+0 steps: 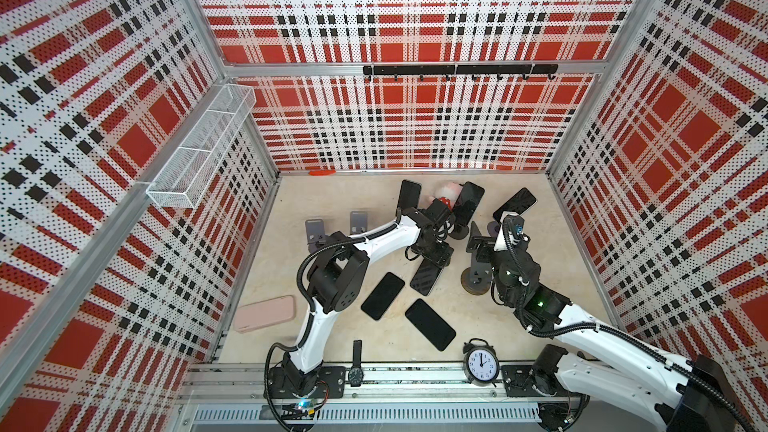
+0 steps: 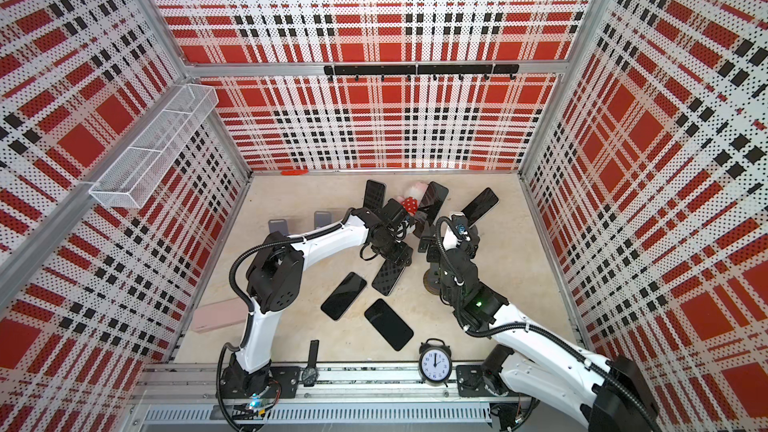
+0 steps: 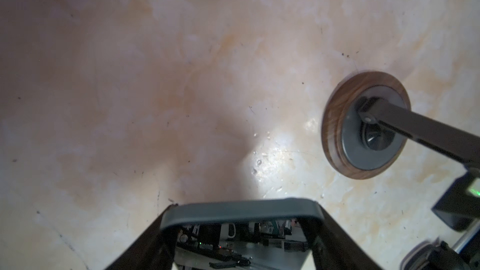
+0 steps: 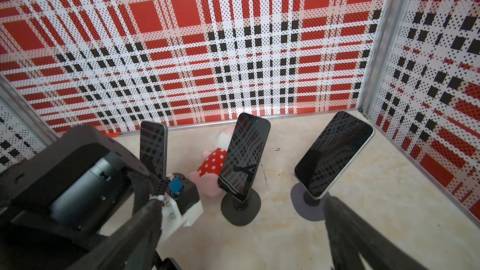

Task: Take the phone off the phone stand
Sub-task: 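Carry the black phone toward the robot and lower it to the table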

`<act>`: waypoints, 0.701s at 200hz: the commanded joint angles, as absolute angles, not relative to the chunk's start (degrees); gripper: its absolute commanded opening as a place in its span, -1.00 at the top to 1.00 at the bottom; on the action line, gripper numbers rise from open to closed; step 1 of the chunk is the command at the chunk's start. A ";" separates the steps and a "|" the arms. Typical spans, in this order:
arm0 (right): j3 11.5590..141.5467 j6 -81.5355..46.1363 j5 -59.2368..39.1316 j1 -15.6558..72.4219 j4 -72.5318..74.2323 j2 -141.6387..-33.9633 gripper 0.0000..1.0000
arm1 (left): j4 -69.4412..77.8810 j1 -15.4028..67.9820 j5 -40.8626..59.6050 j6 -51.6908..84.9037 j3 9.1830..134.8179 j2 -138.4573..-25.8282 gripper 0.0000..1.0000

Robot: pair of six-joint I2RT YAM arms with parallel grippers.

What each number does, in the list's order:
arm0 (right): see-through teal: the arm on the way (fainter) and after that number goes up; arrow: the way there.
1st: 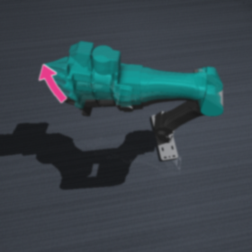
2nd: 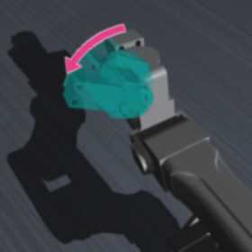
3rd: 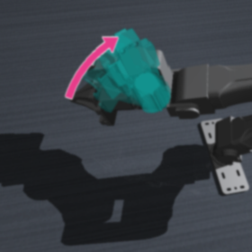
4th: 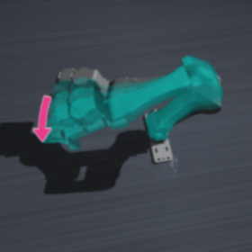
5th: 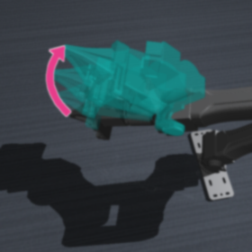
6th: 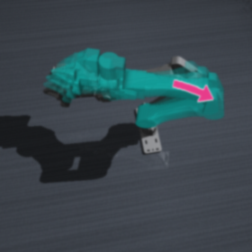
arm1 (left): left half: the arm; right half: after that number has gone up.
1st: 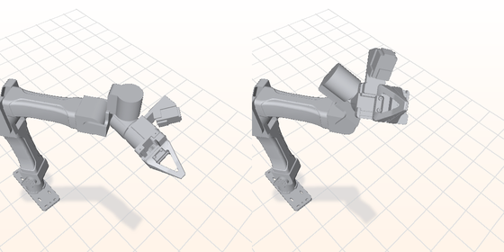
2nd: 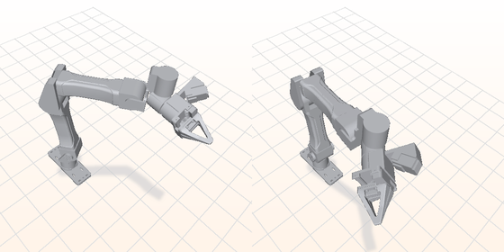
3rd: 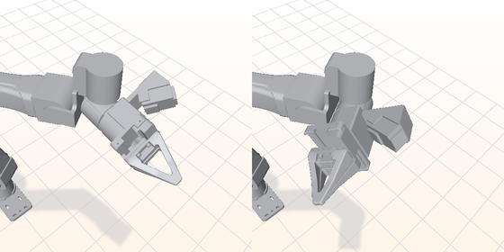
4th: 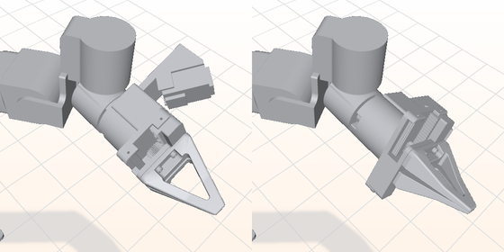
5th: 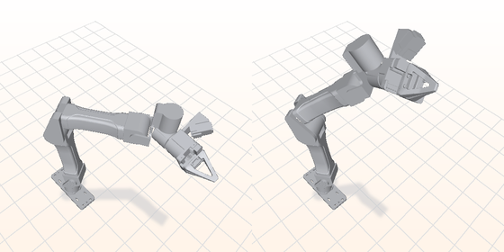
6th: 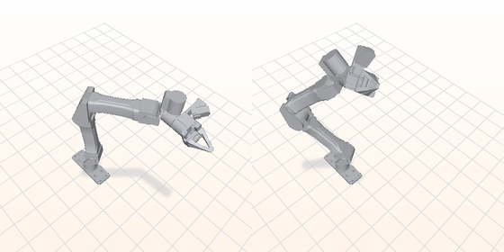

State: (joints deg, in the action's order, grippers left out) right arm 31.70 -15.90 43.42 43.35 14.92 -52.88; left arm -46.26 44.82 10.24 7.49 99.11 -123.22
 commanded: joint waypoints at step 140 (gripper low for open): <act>31.29 -16.12 43.68 42.80 16.60 -52.13 -1.00 | -54.05 45.02 3.33 2.32 92.73 -121.64 -0.12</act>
